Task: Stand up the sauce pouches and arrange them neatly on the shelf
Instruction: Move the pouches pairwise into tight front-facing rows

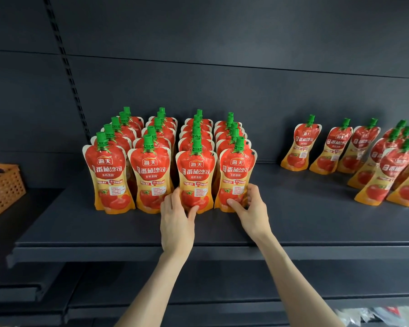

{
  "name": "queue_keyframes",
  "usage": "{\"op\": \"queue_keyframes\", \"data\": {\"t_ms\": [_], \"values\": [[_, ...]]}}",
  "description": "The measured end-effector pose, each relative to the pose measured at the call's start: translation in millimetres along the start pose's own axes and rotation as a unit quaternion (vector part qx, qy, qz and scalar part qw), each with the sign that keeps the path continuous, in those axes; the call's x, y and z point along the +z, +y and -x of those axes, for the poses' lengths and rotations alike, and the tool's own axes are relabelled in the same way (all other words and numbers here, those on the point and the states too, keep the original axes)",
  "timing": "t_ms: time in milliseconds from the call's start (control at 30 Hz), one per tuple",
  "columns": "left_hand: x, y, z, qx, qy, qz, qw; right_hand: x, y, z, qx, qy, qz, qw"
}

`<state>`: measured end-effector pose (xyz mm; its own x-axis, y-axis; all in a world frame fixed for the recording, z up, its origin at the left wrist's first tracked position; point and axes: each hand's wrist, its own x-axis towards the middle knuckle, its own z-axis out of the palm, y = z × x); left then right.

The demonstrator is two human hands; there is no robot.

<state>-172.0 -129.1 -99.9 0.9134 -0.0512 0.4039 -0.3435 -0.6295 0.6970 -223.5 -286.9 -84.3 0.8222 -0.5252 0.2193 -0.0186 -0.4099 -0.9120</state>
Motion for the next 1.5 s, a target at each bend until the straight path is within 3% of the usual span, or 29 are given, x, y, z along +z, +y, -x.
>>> {"op": "queue_keyframes", "data": {"t_ms": [900, 1133, 1267, 1500], "values": [[-1, 0, 2, 0.014, 0.01, -0.027, 0.999, -1, -4, 4, 0.004, 0.01, 0.001, 1.0], [-7, -2, 12, 0.085, 0.062, 0.073, 0.992, -16, 5, 25, 0.0, 0.063, 0.039, 0.997], [-6, 16, 28, 0.163, 0.017, 0.152, 0.975, -47, 9, 39, 0.013, 0.102, 0.044, 0.994], [20, 126, 20, 0.224, -0.079, 0.23, 0.944, -145, -4, 29, -0.023, 0.169, 0.049, 0.984]]}}
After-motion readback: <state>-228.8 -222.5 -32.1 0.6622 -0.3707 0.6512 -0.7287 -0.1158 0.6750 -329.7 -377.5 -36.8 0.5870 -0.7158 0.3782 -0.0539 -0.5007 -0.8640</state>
